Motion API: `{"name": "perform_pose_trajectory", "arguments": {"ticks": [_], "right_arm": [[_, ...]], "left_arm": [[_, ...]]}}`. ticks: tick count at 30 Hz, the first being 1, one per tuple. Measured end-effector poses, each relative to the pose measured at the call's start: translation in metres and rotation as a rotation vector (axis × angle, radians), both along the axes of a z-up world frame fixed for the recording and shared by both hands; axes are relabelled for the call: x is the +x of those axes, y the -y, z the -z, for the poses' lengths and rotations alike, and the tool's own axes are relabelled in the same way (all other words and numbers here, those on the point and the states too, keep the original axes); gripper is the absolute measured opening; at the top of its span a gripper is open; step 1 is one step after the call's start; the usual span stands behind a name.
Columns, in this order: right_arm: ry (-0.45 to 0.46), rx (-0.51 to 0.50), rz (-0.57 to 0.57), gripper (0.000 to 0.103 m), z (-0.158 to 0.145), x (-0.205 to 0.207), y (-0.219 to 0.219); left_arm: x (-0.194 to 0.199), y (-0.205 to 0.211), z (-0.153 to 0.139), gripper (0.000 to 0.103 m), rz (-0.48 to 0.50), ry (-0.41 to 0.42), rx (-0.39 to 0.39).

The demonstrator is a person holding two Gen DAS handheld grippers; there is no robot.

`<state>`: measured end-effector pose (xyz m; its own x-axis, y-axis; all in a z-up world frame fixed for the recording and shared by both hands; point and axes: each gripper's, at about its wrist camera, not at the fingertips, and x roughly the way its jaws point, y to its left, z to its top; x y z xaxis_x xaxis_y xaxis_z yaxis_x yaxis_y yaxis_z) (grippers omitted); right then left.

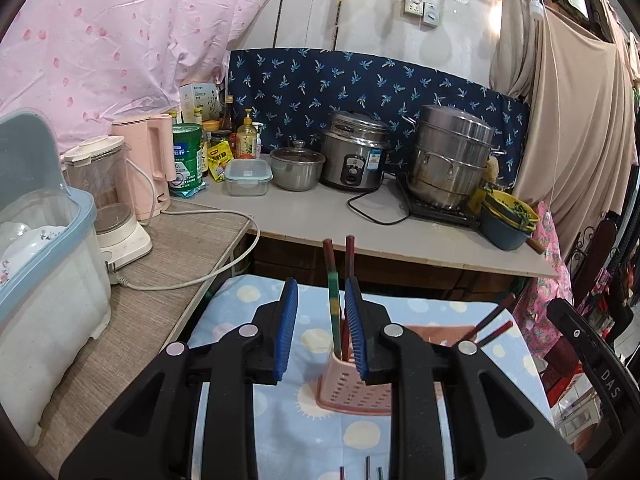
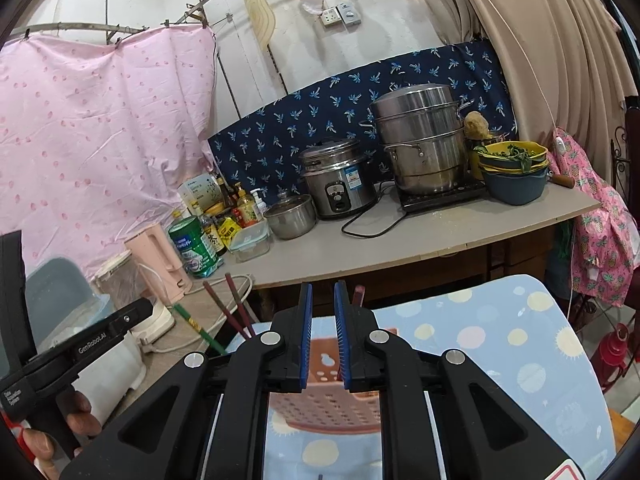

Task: Organize utensils
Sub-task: 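Withdraw both open tools back over the remaining chopsticks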

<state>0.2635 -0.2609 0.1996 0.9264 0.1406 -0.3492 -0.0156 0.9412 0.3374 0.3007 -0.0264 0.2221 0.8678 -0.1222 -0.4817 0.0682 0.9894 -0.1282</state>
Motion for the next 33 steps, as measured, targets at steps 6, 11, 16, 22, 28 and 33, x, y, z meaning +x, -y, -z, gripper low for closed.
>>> {"name": "perform_pose_trajectory", "arguments": {"ticks": [6,11,16,22,28,33], "right_arm": [[-0.012,-0.032,-0.024,0.018,0.009,-0.028,-0.011],[-0.028,-0.048,-0.024,0.020,0.022,-0.053,-0.013],[-0.067,-0.059,-0.020,0.021,0.042,-0.081,-0.014],[-0.114,-0.076,-0.020,0.020,0.065,-0.113,-0.018],[-0.180,-0.080,-0.023,0.020,0.095,-0.146,-0.020],[-0.249,-0.072,-0.031,0.020,0.124,-0.171,-0.024]], "left_arm": [[-0.025,0.001,0.010,0.024,0.002,-0.015,0.024],[-0.044,0.002,0.025,0.024,0.002,-0.045,0.044],[-0.064,-0.001,0.047,0.024,0.011,-0.091,0.055],[-0.090,-0.002,0.079,0.024,0.019,-0.148,0.077],[-0.115,-0.012,0.112,0.024,0.024,-0.214,0.077],[-0.136,-0.016,0.139,0.024,0.024,-0.262,0.079]]}}
